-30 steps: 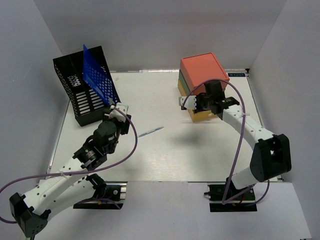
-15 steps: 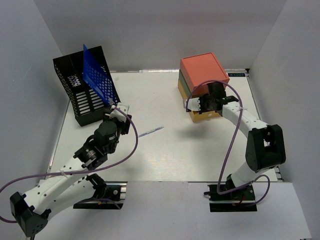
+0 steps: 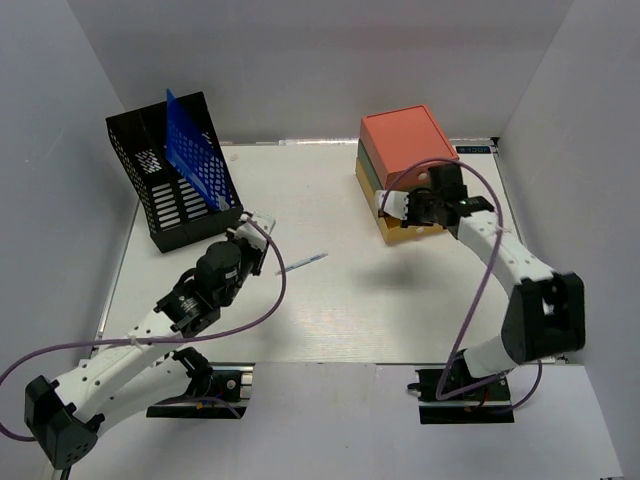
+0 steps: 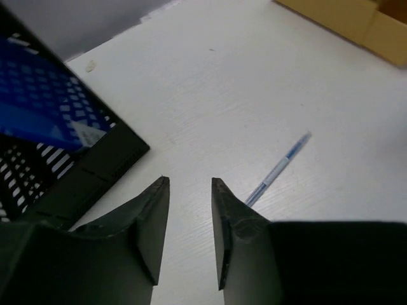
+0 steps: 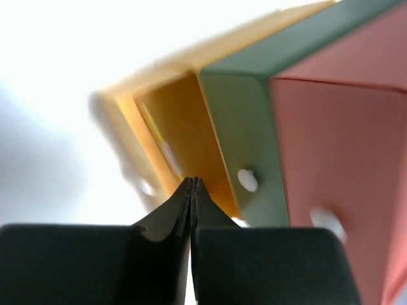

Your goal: Organize the desk

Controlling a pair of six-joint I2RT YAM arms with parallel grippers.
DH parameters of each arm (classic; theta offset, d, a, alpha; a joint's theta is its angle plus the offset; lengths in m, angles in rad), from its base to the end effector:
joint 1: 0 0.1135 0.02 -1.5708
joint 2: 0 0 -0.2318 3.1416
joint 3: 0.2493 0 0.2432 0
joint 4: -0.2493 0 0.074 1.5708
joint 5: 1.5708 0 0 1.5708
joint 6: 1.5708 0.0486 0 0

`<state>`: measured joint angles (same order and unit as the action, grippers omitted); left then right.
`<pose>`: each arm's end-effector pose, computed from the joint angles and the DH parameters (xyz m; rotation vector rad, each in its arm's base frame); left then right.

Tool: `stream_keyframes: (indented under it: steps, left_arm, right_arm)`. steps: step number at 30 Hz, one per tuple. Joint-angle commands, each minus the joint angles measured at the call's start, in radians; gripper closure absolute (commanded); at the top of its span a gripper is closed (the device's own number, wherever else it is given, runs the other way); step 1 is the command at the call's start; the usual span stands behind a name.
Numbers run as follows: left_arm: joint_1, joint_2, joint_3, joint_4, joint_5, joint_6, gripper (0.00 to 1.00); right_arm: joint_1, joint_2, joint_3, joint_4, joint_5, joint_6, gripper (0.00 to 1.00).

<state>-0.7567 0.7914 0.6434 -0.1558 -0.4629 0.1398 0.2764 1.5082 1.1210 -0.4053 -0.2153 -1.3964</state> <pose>0.1684 -0.1292 0.2678 0.5034 1.7716 0.0029 0.3163 0.1005 0.2249 -1.8197 1.5023 -0.2976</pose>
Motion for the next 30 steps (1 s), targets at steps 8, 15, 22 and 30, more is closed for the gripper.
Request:
stream_keyframes:
  steps: [8,15,22,30]
  left_arm:
    - [0.005,0.291,0.03,0.024,0.521,0.044,0.86]
    - [0.014,0.698,0.324,-0.131,0.579,0.017,0.49]
    - [0.034,0.946,0.533,-0.223,0.566,0.058,0.37]
    - [0.063,1.025,0.576,-0.255,0.495,0.069,0.37]
  right_arm:
    - [-0.014,-0.358,-0.282,0.221,-0.586,1.264,1.0]
    - [-0.051,-0.344,-0.263,0.149,-0.547,1.243,0.9]
    - [-0.101,-0.421,-0.283,0.154,-0.607,1.269,0.49]
    - [-0.146,-0.416,-0.268,0.111,-0.647,1.263,0.48]
